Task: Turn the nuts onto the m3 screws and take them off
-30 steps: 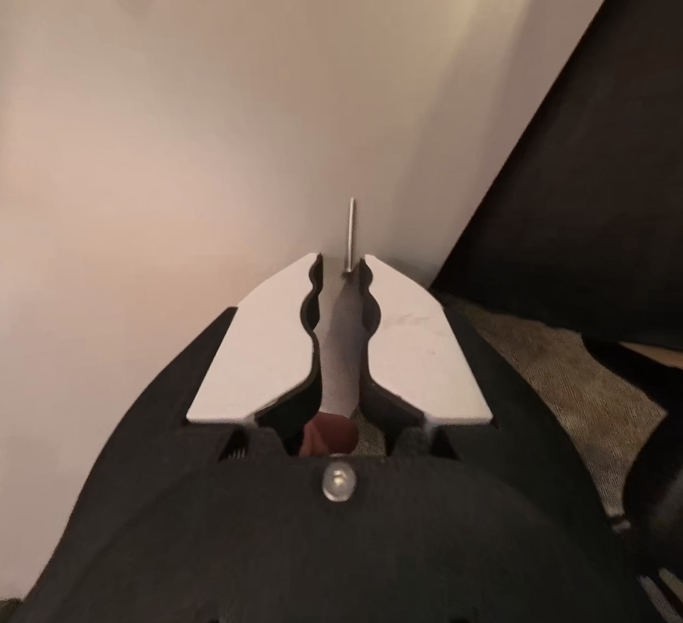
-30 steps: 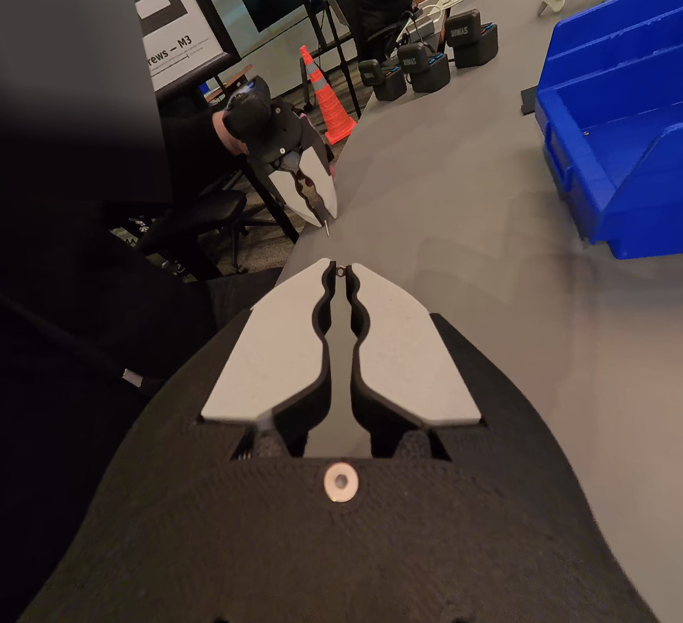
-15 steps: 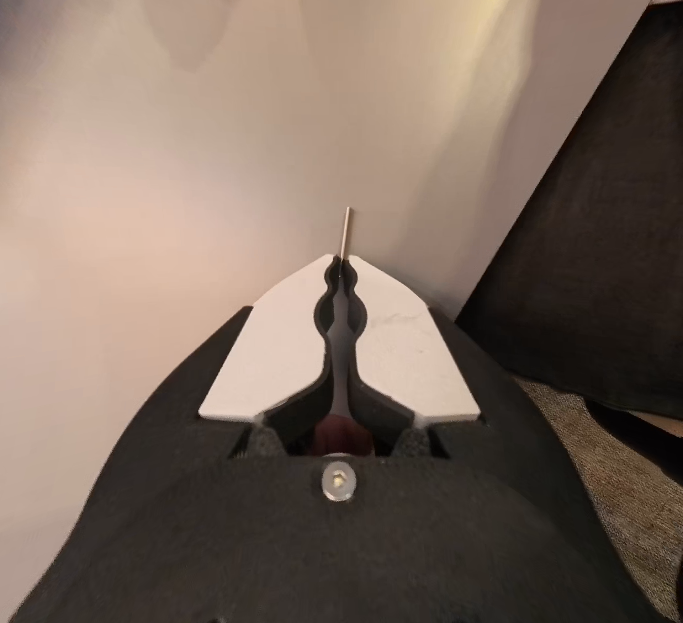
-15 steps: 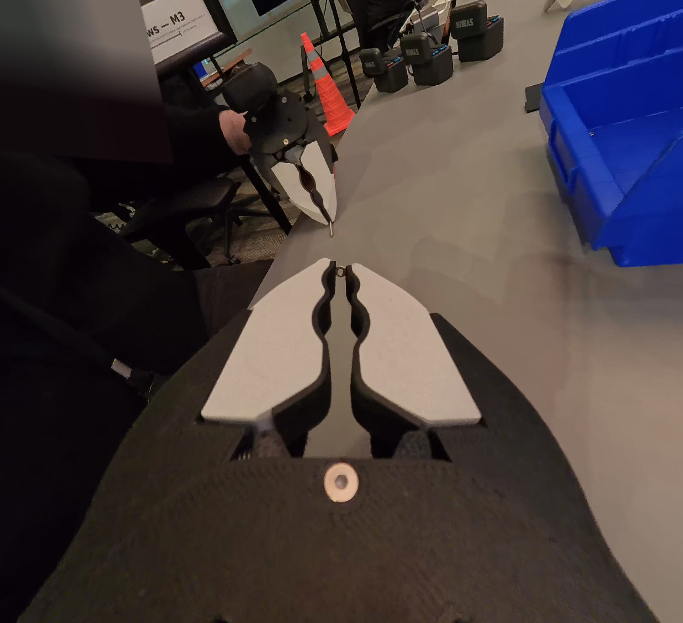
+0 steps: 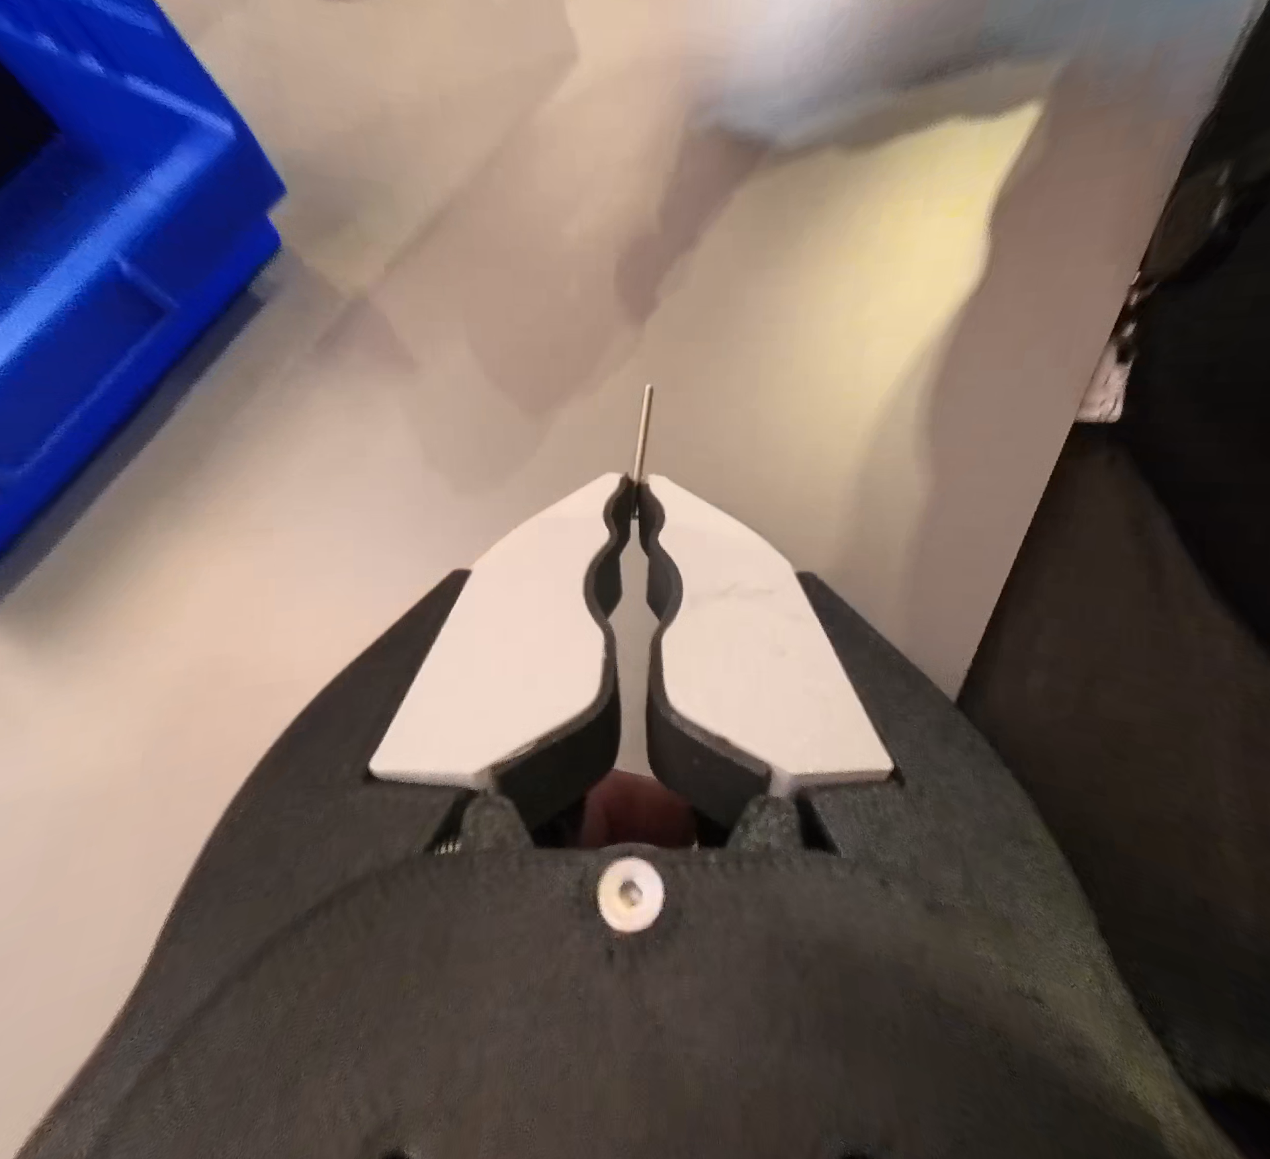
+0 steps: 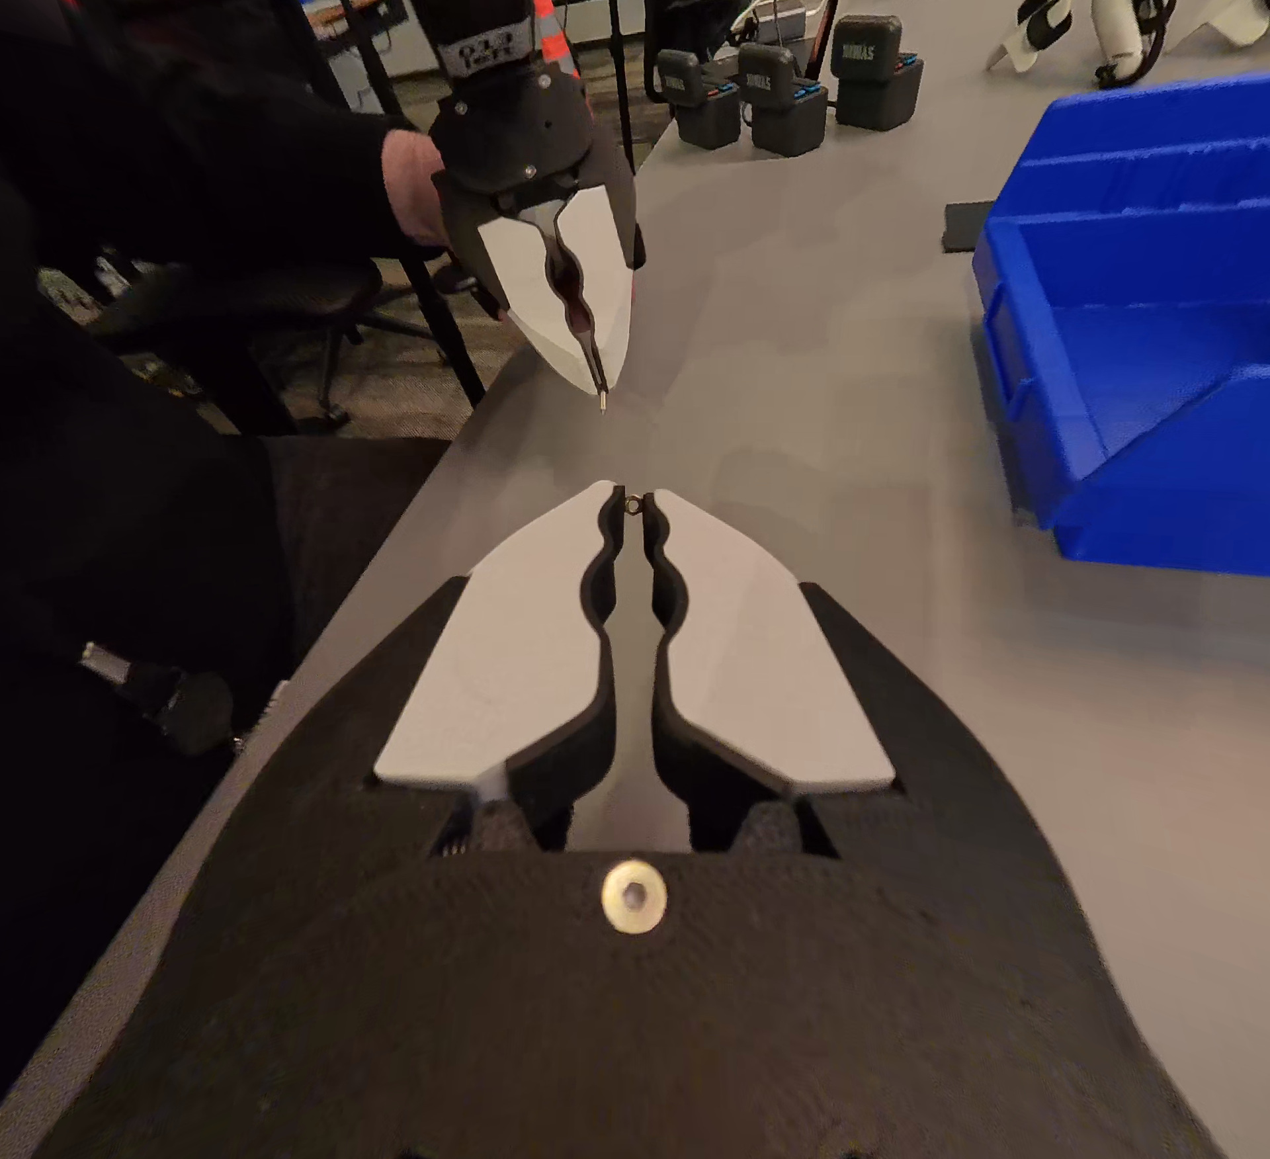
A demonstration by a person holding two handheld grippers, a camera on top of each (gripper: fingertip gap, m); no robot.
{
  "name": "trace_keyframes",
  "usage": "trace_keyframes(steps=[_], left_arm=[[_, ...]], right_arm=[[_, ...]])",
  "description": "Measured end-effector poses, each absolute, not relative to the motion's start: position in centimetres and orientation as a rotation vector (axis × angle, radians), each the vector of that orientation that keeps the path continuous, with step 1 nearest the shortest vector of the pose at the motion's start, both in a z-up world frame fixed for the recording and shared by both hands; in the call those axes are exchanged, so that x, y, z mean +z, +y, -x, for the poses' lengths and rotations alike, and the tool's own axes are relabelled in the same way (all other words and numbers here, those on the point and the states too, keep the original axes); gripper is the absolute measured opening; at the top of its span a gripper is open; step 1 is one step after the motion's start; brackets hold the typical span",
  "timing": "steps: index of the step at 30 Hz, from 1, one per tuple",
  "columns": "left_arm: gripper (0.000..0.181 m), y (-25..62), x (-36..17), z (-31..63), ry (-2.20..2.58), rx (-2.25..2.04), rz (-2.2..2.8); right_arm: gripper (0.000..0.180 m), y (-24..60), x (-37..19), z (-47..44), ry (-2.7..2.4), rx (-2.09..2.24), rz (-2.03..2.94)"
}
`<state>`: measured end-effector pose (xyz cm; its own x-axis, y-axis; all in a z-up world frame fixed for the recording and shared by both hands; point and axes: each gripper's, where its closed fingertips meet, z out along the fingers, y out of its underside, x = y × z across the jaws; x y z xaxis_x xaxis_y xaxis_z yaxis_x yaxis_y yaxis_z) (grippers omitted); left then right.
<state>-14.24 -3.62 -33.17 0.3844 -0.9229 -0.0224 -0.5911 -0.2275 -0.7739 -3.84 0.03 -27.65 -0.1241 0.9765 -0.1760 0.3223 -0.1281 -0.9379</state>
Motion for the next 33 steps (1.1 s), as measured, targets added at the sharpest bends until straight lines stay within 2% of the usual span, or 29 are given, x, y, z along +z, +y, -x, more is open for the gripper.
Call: trace_keyframes(steps=[8, 17, 26, 33], left_arm=[[0.001, -2.5, -29.3, 9.8, 1.126, -0.922, 1.779], [0.001, -2.6, -26.2, 7.1, 0.973, -1.324, 1.634], [0.001, -3.7, -25.3, 5.9, 1.015, -1.584, 1.566], [0.001, -3.5, -25.8, 5.6, 1.024, -1.626, 1.578]], right_arm=[[0.005, -0.5, -26.3, 4.5, -1.567, 1.123, 1.326], [0.005, -1.5, -23.6, 4.6, -1.529, 1.202, 1.197], [0.005, -3.1, -23.0, 4.9, -1.707, 1.208, 1.058], [0.005, -3.2, -23.2, 4.9, -1.781, 1.195, 1.021]])
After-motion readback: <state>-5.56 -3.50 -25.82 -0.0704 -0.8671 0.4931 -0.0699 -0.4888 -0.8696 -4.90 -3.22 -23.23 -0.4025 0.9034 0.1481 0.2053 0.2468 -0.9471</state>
